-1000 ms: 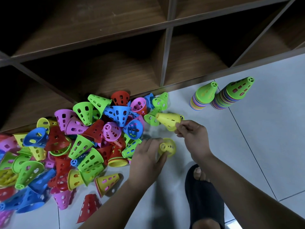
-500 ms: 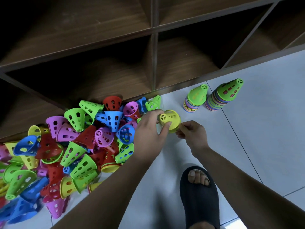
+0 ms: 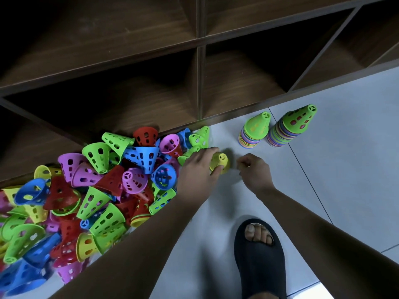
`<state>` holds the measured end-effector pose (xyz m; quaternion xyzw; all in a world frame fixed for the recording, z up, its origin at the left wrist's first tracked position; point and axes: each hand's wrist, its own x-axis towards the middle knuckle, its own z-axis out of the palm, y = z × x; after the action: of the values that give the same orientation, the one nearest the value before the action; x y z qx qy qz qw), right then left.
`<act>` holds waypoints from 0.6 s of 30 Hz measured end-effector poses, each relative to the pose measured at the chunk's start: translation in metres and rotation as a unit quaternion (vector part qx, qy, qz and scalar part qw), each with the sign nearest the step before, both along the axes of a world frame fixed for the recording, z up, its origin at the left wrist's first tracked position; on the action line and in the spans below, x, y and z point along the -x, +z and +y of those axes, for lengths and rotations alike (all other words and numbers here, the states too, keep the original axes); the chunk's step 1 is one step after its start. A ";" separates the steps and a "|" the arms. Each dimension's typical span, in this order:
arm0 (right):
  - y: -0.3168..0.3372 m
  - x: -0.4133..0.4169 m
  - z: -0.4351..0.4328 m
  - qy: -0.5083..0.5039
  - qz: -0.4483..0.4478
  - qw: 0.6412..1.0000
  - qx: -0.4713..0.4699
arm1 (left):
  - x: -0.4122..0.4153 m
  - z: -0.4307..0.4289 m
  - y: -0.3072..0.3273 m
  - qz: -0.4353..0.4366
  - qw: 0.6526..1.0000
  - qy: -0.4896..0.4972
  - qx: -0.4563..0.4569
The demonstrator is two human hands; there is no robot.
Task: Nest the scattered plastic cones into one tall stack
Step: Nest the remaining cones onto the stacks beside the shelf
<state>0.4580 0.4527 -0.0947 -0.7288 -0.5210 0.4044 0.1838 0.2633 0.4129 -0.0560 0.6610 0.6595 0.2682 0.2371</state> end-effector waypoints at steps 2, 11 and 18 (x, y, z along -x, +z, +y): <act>0.004 0.001 0.004 0.001 -0.012 0.999 -0.033 | 0.005 0.002 0.001 0.012 1.000 0.006 -0.007; 0.016 0.055 0.049 0.142 -0.025 0.973 -0.180 | 0.038 0.006 -0.011 0.189 0.979 0.003 0.078; 0.019 0.092 0.069 0.216 -0.104 0.963 -0.126 | 0.037 0.008 -0.016 0.261 0.957 -0.008 0.125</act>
<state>0.3661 0.5217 -0.0759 -0.6077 -0.7292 0.2876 0.1276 0.2262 0.4209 -0.0719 0.6785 0.7211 -0.0004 0.1402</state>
